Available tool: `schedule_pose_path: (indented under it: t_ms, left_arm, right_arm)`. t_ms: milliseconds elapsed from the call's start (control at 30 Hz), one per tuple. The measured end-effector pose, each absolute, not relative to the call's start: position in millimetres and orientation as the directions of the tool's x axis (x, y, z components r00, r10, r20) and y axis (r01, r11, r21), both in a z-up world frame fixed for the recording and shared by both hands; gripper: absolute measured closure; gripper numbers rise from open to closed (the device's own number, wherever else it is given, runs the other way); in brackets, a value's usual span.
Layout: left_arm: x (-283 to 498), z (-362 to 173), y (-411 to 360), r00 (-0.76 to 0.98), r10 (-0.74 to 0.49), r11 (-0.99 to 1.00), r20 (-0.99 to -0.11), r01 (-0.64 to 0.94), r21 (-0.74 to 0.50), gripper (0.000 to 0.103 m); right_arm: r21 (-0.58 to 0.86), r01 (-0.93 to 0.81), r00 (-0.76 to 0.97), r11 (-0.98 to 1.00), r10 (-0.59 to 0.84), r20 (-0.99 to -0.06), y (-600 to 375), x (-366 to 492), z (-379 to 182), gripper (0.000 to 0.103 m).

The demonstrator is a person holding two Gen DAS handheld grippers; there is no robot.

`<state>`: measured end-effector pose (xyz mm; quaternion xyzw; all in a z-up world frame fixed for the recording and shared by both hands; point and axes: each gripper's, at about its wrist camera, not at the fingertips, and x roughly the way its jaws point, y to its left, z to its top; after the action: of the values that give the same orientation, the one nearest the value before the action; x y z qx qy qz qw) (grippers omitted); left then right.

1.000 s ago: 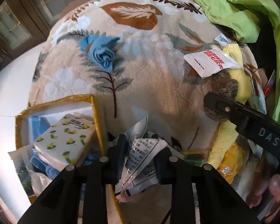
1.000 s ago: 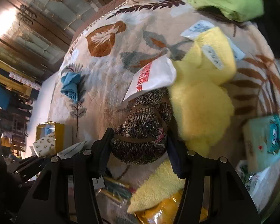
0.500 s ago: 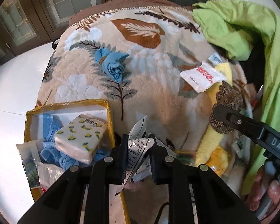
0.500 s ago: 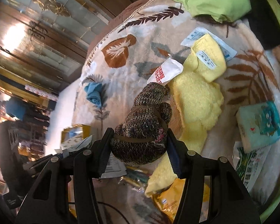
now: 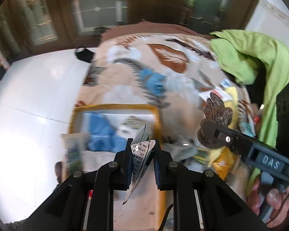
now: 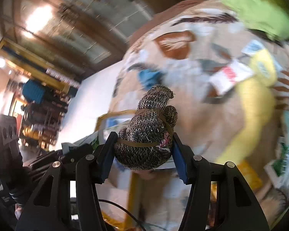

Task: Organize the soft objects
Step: 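Carry the leaflet with the left tool into the box while the right tool drops the knit toy there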

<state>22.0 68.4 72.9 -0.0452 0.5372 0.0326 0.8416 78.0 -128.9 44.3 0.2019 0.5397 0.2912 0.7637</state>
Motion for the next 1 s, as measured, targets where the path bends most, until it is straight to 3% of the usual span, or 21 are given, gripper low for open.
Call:
schedule_pose_path:
  t_ms: [233, 533, 600, 767, 1000]
  left_arm:
    - [11.1, 38.1, 105.0, 0.38, 0.088, 0.979, -0.921, -0.203, 0.009, 0.087]
    - [-0.7, 11.5, 137.8, 0.36, 0.062, 0.948, -0.931, -0.312, -0.058, 0.083]
    - [-3.3, 10.0, 142.9, 0.366, 0.058, 0.943, -0.929, -0.327, -0.07, 0.077]
    - [-8.6, 15.9, 148.8, 0.387, 0.063, 0.933, -0.92, -0.35, -0.084, 0.049]
    - [-16.1, 28.2, 153.9, 0.409, 0.065, 0.92, -0.91, -0.378, -0.104, 0.045]
  right_arm:
    - [0.607, -0.345, 0.139, 0.716, 0.678, -0.722, -58.4, 60.7, 39.1, 0.048]
    - [0.537, -0.399, 0.043, 0.743, 0.6, -0.799, -17.7, 43.5, -2.1, 0.048]
    - [0.509, -0.438, 0.038, 0.74, 0.582, -0.813, -11.1, 37.6, -4.4, 0.048]
    - [0.435, -0.548, 0.017, 0.714, 0.53, -0.848, 7.2, 21.6, -11.6, 0.047]
    - [0.397, -0.598, 0.036, 0.697, 0.518, -0.854, 9.2, 15.1, 1.6, 0.045]
